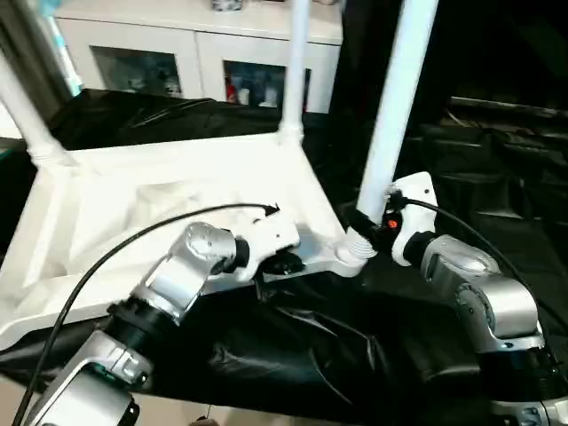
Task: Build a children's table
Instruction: Rotate table base, then insert table leg to table base
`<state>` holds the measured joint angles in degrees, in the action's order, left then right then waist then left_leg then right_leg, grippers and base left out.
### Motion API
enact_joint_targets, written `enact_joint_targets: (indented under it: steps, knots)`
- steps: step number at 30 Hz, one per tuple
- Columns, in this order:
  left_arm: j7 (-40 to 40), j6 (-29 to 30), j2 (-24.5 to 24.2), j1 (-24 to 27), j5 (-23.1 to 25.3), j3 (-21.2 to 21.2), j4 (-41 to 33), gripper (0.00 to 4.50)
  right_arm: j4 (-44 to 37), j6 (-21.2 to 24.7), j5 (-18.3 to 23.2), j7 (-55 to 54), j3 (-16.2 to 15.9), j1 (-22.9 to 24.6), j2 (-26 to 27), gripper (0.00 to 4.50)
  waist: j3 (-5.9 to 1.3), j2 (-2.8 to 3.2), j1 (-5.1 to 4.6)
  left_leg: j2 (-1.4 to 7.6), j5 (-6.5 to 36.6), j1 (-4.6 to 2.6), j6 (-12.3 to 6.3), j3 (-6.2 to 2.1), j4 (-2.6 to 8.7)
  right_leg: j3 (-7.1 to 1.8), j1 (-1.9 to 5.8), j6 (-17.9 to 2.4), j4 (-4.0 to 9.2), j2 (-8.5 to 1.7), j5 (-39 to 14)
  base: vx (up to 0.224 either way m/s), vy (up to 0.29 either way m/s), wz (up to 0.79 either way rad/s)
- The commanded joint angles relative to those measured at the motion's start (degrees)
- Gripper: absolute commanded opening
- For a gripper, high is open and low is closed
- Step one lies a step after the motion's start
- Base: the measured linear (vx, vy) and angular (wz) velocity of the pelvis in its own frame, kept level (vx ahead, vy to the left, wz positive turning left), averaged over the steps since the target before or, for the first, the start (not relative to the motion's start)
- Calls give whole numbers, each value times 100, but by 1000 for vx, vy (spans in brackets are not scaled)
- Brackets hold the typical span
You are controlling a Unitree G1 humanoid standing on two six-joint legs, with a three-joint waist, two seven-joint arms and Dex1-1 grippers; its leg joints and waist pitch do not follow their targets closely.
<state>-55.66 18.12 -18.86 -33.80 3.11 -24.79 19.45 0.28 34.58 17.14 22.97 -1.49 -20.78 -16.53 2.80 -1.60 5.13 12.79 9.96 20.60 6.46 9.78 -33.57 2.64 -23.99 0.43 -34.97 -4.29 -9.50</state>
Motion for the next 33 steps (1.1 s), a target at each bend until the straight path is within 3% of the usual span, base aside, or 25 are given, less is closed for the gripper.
enact_joint_targets:
  steps: [1,2,3,5,8,14,20,24,30,31,33]
  knots:
    - [9,-102,125,-91,-71,26,86,57,-49,-62,-20,17,56,-169,-28,193,-367,-19,-3,-43,1205,-20,59,69,384,-187,307,-826,421,-223,-1456,0,0,0]
    - [87,-55,214,-191,-139,131,180,57,-47,-65,-19,30,51,-185,-30,193,-366,-26,4,-45,1202,-19,57,69,384,-186,310,-837,418,-224,-1451,0,0,0]
    - [128,-43,255,-239,-166,177,227,57,-40,-69,-19,38,51,-195,-33,193,-367,7,18,-49,1212,-21,68,65,384,-185,310,-850,415,-230,-1457,0,0,0]
    - [181,10,329,-417,-177,217,351,92,-10,-87,-16,76,57,-204,-51,193,-374,-7,25,-46,1218,-18,74,61,378,-183,317,-870,418,-235,-1389,0,0,0]
    - [28,74,333,-493,-182,188,427,98,2,-106,-28,98,48,-185,-41,193,-375,-15,22,-55,1168,7,50,54,379,-177,340,-847,418,-242,-1399,0,0,0]
    - [-220,34,266,-541,-77,41,673,96,-115,-51,-34,102,-1,-132,-37,193,-393,38,2,-54,1007,10,38,55,365,-177,344,-939,386,-223,-1080,0,0,0]
    - [-474,212,163,-507,-115,-46,621,96,-59,-72,-73,232,4,-124,-155,193,-377,36,7,-43,1166,-1,74,51,379,-177,343,-986,397,-233,-1184,0,0,0]
    - [-428,40,87,-517,25,-68,805,96,-64,-75,-103,230,-68,-154,-126,193,-375,13,3,-44,1160,5,66,51,381,-177,340,-909,413,-237,-1349,0,0,0]
    - [-392,82,108,-540,-11,-3,870,96,-36,-79,-90,273,-87,-174,-126,193,-383,1,18,-41,1047,13,43,51,376,-179,349,-976,383,-243,-1133,0,0,0]
    - [-428,115,111,-526,-60,34,830,68,-12,-89,-105,299,-96,-173,-113,193,-382,5,18,-40,1057,9,39,53,375,-179,347,-979,386,-247,-1161,0,0,0]
    - [-461,121,110,-511,-94,62,818,60,-7,-88,-112,313,-102,-171,-90,193,-374,8,15,-38,1112,4,42,54,380,-178,339,-966,398,-245,-1251,0,0,0]
